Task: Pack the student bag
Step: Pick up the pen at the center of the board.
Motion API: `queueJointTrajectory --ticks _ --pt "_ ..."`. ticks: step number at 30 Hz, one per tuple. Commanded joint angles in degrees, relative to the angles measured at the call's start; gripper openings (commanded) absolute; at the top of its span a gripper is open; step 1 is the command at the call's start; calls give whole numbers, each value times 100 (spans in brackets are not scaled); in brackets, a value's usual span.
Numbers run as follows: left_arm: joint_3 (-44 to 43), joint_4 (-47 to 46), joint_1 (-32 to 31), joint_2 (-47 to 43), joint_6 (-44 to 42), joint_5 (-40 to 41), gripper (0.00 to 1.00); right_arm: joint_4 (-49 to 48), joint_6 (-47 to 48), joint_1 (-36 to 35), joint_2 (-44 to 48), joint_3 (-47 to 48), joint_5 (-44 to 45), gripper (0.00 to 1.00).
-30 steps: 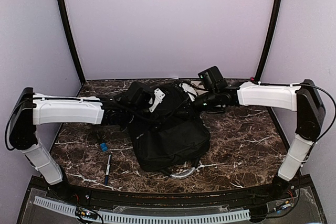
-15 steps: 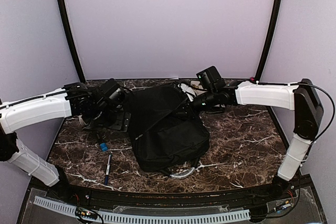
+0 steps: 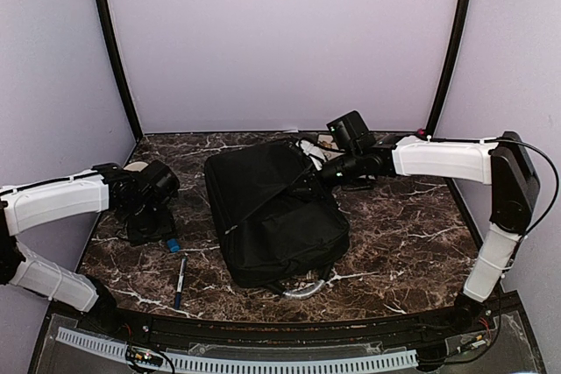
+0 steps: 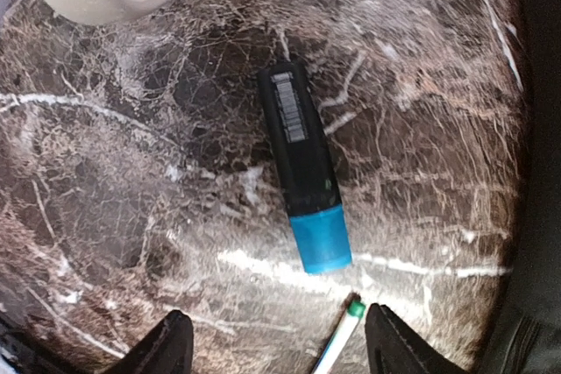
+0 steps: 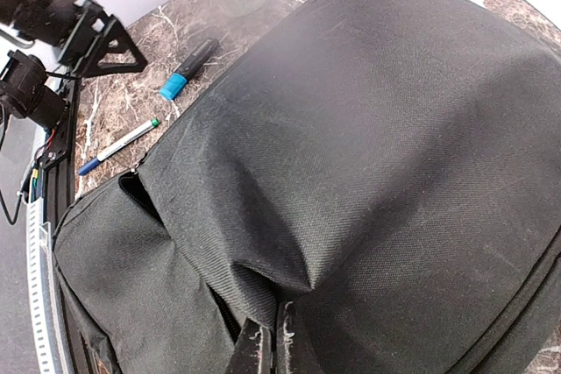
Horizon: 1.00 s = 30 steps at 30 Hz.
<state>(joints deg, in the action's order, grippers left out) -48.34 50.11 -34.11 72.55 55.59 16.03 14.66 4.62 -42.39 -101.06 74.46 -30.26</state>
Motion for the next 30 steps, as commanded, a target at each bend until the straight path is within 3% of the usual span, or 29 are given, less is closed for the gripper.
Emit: queueJointTrajectory --ticks 1,11,16,19,27,30 --pt "188 -781 459 81 -22 -404 68 -287 3 -138 162 61 -376 0" --pt "-59 -1136 1036 1158 -209 -769 61 -250 20 -138 180 33 -404 0" --pt "30 -1318 1068 1376 -93 -956 54 -244 40 -138 179 25 -391 0" --pt "-2 -1349 1073 1491 -85 -1008 43 -236 32 -136 158 25 -411 0" --pt "18 -1283 1100 1646 58 -1092 41 -226 30 -139 135 25 -442 0" --pt "-6 -1255 1104 1670 42 -1105 35 -220 29 -140 143 25 -431 0"
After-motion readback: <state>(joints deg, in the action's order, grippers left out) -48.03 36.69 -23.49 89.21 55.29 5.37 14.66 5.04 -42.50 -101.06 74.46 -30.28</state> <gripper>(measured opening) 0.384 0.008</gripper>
